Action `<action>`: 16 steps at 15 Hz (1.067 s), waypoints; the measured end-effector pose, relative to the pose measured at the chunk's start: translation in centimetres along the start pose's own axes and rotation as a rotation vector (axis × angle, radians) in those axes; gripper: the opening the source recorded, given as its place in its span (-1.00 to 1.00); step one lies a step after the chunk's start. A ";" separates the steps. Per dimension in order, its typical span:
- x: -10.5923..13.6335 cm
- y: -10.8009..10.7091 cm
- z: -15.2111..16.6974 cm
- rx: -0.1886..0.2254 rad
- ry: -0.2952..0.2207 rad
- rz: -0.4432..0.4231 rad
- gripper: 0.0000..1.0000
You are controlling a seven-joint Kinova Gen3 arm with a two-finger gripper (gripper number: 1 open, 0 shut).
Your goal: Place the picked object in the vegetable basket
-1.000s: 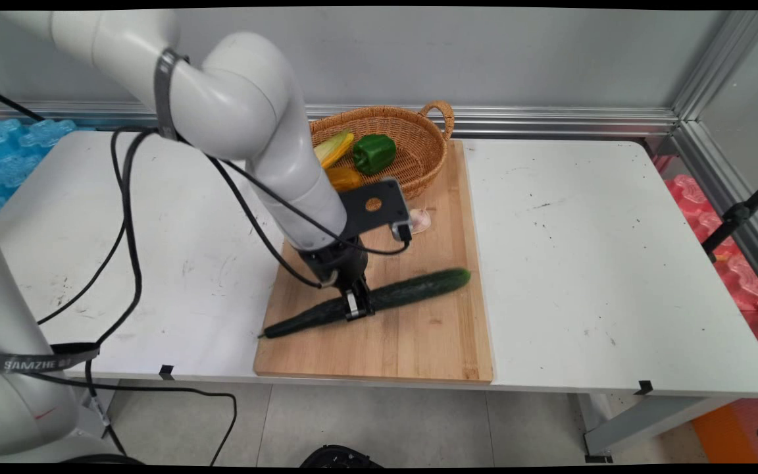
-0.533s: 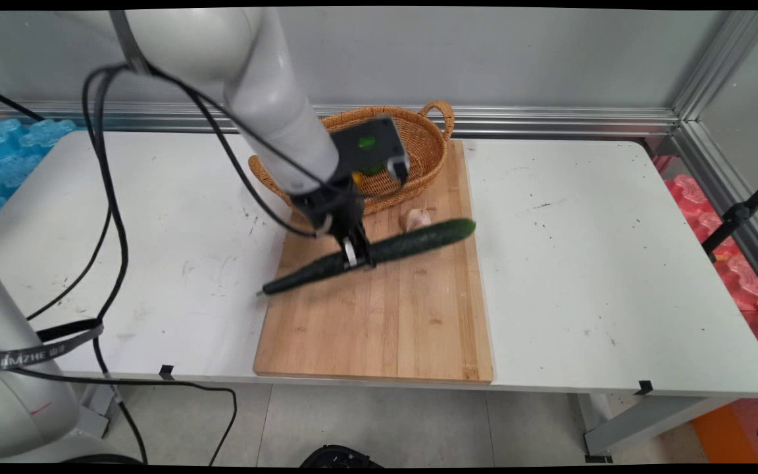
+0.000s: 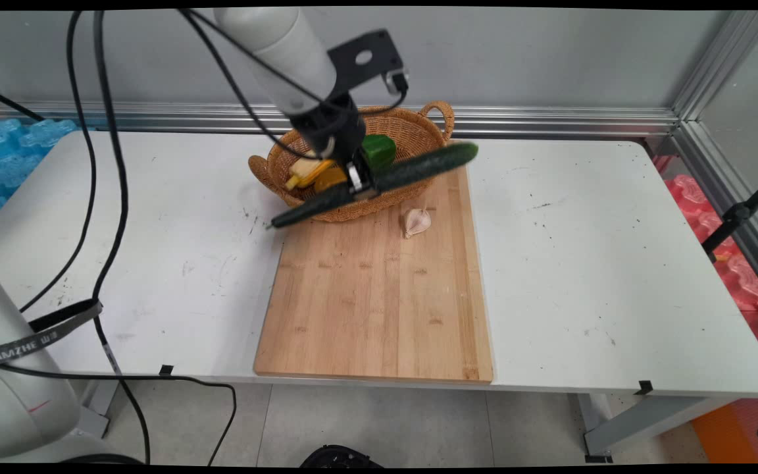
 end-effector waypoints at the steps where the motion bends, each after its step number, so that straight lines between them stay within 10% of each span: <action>1: 0.2 -0.5 0.0 0.009 0.006 -0.001 -1.00; 16: 3.6 -9.4 8.0 0.067 0.059 0.044 -1.00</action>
